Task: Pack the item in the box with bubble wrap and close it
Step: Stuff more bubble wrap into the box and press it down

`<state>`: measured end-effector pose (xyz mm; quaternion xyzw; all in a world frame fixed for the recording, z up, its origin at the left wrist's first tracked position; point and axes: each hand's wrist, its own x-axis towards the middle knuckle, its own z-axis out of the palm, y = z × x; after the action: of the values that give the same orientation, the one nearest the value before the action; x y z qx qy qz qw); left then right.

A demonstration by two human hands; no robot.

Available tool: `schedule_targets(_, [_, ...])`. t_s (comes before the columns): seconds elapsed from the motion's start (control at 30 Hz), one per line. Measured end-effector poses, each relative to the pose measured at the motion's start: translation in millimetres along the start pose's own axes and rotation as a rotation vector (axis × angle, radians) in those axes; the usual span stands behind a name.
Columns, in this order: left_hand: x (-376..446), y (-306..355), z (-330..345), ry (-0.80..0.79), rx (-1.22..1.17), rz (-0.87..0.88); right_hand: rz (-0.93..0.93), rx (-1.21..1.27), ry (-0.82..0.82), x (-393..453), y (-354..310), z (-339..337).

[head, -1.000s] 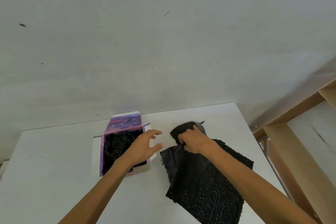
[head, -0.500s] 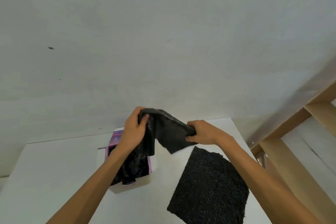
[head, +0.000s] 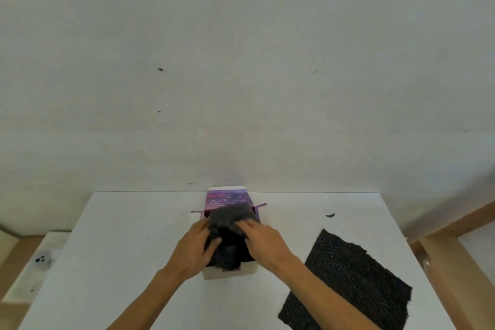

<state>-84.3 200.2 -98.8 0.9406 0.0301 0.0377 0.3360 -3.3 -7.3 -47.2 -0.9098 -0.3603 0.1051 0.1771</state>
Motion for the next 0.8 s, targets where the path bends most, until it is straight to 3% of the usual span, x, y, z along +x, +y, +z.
schedule_targets(0.1, [1, -2, 0, -0.187, -0.067, -0.072, -0.057, -0.088, -0.092, -10, 8, 27])
schedule_targets(0.2, [7, -8, -10, -0.209, -0.121, -0.126, -0.048, -0.204, -0.118, -12, 16, 39])
schedule_targets(0.33, [13, -5, -7, -0.26, 0.047, 0.053, -0.07, -0.254, -0.139, -8, 13, 45])
schedule_targets(0.43, [21, -8, 1, -0.257, 0.239, 0.127, 0.022, -0.103, -0.229, -2, 6, 42])
schedule_targets(0.53, [31, -16, 6, -0.261, 0.326, 0.171, 0.078, -0.012, -0.172, 8, 0, 41])
schedule_targets(0.6, [36, -21, 10, -0.283, 0.385, 0.208, 0.087, -0.042, -0.16, 14, -1, 46])
schedule_targets(0.8, [56, -23, 12, -0.377, 0.373, 0.218, 0.159, -0.202, -0.327, 42, 5, 57])
